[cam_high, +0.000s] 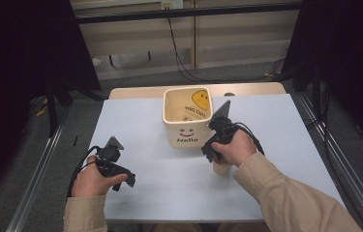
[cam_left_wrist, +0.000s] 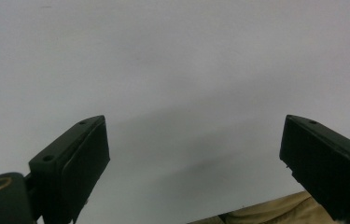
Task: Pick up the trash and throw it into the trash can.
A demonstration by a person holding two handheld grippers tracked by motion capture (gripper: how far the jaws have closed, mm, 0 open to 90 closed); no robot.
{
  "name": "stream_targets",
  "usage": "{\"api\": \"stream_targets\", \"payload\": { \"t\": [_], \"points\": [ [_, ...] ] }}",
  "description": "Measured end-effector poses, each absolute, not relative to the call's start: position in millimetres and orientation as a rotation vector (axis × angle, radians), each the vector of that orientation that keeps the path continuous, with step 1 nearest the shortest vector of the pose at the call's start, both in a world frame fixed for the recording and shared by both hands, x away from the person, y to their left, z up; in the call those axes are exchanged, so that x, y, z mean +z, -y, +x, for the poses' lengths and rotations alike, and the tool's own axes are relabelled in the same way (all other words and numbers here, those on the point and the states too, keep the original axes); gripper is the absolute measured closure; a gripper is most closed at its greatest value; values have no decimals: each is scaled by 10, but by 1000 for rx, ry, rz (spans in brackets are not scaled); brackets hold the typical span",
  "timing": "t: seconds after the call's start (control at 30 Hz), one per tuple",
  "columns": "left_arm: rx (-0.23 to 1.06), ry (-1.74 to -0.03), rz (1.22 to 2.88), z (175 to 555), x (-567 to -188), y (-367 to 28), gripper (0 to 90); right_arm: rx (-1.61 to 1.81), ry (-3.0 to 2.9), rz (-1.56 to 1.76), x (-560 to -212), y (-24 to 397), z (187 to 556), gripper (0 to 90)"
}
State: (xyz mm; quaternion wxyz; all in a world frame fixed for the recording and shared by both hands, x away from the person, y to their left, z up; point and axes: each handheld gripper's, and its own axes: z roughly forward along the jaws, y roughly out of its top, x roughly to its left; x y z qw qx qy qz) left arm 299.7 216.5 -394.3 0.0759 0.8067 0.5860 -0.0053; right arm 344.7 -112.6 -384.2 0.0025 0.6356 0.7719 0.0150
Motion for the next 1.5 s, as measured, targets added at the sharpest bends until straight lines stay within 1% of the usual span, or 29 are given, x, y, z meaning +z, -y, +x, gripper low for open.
{"api": "stream_targets", "payload": {
  "t": [0.2, 0.3, 0.47, 0.7, 0.87, 1.03, 1.1, 1.17, 1.2, 1.5],
  "points": [
    [-10, -1750, 2428, 2999, -3941, -2162, 86, 48, -2433, 1971, -3882, 1110, 3440, 128],
    [-13, -1756, 2419, 2998, -3940, -2161, 89, 45, -2409, 1968, -3903, 1098, 3444, 165],
    [-12, -1755, 2415, 2997, -3936, -2160, 92, 64, -2413, 1953, -3894, 1114, 3447, 190],
    [-8, -1748, 2420, 2995, -3928, -2161, 93, 75, -2424, 1955, -3837, 1158, 3446, 198],
    [-7, -1748, 2418, 2996, -3933, -2154, 92, 86, -2448, 1939, -3696, 1184, 3440, 199],
    [-12, -1754, 2406, 2994, -3933, -2153, 93, 97, -2464, 1932, -3509, 1219, 3462, 199],
    [-18, -1740, 2429, 2997, -3929, -2160, 93, 98, -2475, 1924, -3392, 1242, 3478, 201],
    [-13, -1739, 2426, 2998, -3928, -2161, 93, 103, -2479, 1924, -3353, 1255, 3485, 201],
    [-14, -1740, 2425, 2997, -3927, -2161, 93, 114, -2483, 1926, -3274, 1281, 3497, 201],
    [-22, -1752, 2405, 2994, -3928, -2166, 93, 116, -2499, 1926, -2979, 1368, 3576, 203]
  ]
}}
